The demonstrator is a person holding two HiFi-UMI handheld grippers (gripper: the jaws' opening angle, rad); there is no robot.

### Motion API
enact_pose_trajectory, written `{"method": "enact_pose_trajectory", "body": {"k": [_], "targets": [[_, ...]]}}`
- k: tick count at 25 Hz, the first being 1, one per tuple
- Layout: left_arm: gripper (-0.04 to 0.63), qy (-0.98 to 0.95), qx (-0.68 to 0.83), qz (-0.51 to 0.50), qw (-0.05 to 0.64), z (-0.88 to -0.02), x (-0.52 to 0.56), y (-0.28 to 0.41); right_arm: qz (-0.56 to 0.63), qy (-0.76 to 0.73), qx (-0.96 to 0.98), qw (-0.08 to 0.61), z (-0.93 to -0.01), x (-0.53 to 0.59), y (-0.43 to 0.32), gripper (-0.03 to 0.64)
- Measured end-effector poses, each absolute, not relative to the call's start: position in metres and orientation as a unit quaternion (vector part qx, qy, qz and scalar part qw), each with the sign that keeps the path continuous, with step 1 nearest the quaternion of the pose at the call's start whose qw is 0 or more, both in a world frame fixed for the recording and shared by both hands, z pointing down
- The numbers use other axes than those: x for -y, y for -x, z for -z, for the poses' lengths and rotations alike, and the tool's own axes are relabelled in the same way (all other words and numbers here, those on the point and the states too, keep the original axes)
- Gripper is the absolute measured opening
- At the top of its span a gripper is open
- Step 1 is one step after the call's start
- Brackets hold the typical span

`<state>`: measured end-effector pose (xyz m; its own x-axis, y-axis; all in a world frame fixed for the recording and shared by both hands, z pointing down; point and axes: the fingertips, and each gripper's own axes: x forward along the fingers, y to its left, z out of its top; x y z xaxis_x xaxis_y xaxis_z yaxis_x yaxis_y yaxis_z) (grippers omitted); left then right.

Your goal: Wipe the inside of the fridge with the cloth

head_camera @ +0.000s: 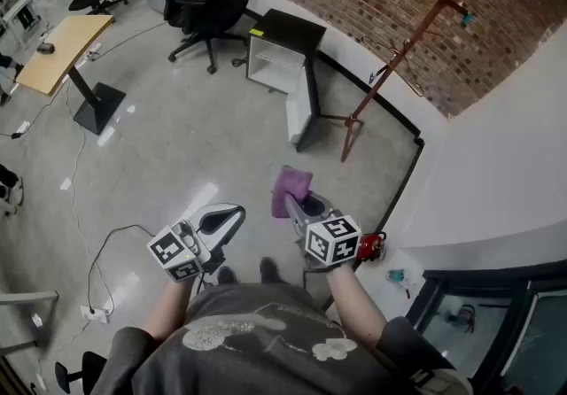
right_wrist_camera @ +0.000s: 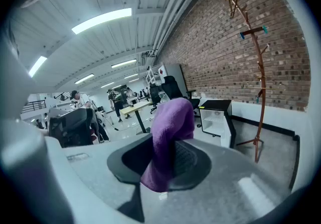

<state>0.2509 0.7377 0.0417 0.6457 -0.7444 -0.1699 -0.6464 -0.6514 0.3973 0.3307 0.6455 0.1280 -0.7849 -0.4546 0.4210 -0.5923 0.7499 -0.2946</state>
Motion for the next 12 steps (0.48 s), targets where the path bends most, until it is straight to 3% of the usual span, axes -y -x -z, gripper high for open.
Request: {"method": "enact_pose_trajectory", "body": {"k": [5,12], "targets": [[0.017,-0.889,0.421,0.101,0.151,-0.055,-0.724,-0.241,-0.211,-0.278,0.925,0.151,-0.13,-0.632,-0.32,0.071],[0.017,-0.873,0.441,0.093,0.186,-0.068,-0.726,-0.237,-0.211,-0.282,0.925,0.14,-0.13,-0.633,-0.328,0.071]]}}
